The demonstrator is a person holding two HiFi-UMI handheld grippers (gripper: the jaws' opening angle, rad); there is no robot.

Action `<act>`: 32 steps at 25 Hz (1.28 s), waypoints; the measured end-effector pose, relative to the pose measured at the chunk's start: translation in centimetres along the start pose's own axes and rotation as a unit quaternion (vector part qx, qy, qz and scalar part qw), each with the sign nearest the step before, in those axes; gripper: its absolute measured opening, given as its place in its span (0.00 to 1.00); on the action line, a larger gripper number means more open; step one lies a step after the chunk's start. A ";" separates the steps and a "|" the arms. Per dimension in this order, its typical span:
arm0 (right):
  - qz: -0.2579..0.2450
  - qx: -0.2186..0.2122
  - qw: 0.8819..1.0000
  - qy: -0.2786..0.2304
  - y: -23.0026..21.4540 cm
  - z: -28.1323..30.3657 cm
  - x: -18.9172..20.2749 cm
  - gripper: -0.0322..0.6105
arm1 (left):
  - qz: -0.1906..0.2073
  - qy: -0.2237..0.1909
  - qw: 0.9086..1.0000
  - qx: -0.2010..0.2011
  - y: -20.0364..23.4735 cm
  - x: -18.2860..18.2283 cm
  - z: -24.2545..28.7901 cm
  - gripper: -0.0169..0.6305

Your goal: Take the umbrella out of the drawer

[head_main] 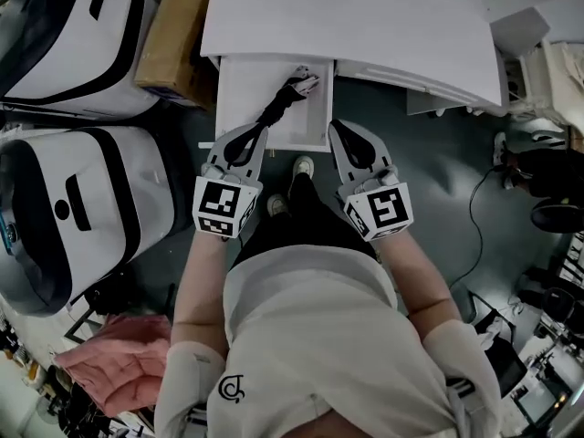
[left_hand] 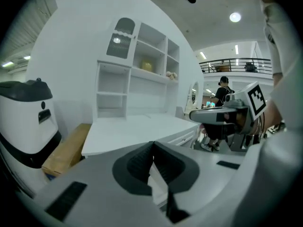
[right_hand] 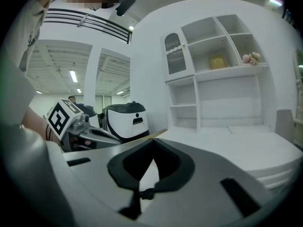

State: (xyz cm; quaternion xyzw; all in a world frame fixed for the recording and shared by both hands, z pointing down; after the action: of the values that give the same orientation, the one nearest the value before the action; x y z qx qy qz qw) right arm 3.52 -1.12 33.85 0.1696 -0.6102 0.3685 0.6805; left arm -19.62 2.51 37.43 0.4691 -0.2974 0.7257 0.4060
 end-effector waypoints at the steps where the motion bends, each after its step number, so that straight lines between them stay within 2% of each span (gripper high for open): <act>1: 0.001 -0.006 1.000 0.000 -0.8 0.8 0.1 0.06 | -0.003 0.018 1.000 0.009 0.5 0.4 1.6 0.05; 5: 0.015 -0.019 1.000 0.010 -4.1 3.7 1.5 0.06 | -0.009 0.088 0.995 0.044 1.9 2.7 7.6 0.06; 9: 0.039 -0.009 0.999 0.017 -7.1 6.5 2.9 0.06 | -0.003 0.143 0.986 0.081 3.1 5.3 12.7 0.21; 15: 0.059 0.002 0.998 0.036 -10.8 9.0 4.8 0.06 | 0.000 0.214 0.968 0.131 3.7 9.3 19.0 0.43; 20: 0.070 0.029 0.996 0.044 -14.1 10.2 6.6 0.06 | 0.006 0.268 0.952 0.146 3.5 13.9 24.1 0.58; 25: 0.076 0.042 0.995 0.042 -15.9 11.2 7.5 0.06 | 0.024 0.313 0.935 0.165 3.1 16.5 28.0 0.63; 32: 0.096 0.055 0.993 0.049 -17.3 11.7 8.9 0.06 | 0.053 0.370 0.911 0.176 3.3 19.5 31.5 0.63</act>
State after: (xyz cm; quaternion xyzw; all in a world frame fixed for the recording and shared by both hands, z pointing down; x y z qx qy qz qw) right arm 7.36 -18.04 48.44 0.1292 -0.5688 0.4726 0.6606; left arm -13.18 -18.62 67.35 0.2147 -0.0173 0.9082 0.3588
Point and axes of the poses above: the fingertips, and each gripper's own axes: z forward along the fingers, y to its left, x out of its underside, the point moved 10 cm from there along -z, backward along the fingers, and after that the axes turned 10 degrees about z, right-handed, at the moved point
